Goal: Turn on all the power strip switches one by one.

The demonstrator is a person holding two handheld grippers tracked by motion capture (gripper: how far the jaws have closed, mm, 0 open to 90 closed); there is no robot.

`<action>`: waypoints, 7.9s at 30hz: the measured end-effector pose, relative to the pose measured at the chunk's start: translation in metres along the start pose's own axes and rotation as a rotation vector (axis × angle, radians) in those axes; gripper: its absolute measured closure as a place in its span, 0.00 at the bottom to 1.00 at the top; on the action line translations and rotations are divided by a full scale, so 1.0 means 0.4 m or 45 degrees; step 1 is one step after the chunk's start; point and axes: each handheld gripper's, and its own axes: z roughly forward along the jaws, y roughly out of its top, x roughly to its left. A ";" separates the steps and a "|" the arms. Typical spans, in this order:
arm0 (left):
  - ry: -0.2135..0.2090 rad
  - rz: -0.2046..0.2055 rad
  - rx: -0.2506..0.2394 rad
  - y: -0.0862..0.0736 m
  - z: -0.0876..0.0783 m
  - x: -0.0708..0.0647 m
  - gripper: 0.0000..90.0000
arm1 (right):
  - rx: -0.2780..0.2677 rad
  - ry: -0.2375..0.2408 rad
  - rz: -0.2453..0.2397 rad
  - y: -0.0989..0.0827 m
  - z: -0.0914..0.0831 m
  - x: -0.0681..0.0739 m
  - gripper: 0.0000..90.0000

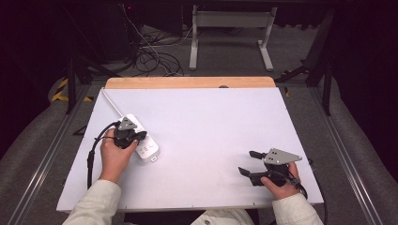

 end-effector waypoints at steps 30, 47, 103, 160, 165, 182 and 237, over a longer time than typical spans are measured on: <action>-0.002 -0.042 -0.017 -0.006 0.011 -0.005 1.00 | -0.008 0.004 -0.004 0.000 -0.003 0.003 0.28; -0.001 -0.005 -0.186 0.036 -0.055 -0.001 1.00 | 0.000 0.006 0.006 -0.002 0.002 0.000 0.28; 0.070 -0.125 -0.136 -0.021 0.024 0.082 1.00 | 0.010 0.015 -0.001 -0.003 0.004 0.000 0.28; 0.135 -0.130 -0.078 0.031 0.009 0.174 1.00 | 0.009 0.014 0.009 -0.004 0.005 -0.001 0.27; 0.133 -0.137 -0.061 0.027 0.018 0.177 1.00 | 0.011 0.015 0.008 -0.004 0.005 -0.001 0.27; 0.111 -0.122 -0.047 0.023 0.033 0.172 1.00 | 0.010 0.013 0.005 -0.004 0.005 -0.001 0.27; 0.093 -0.166 -0.162 0.058 -0.052 0.128 1.00 | 0.015 0.022 -0.001 -0.006 0.008 -0.007 0.27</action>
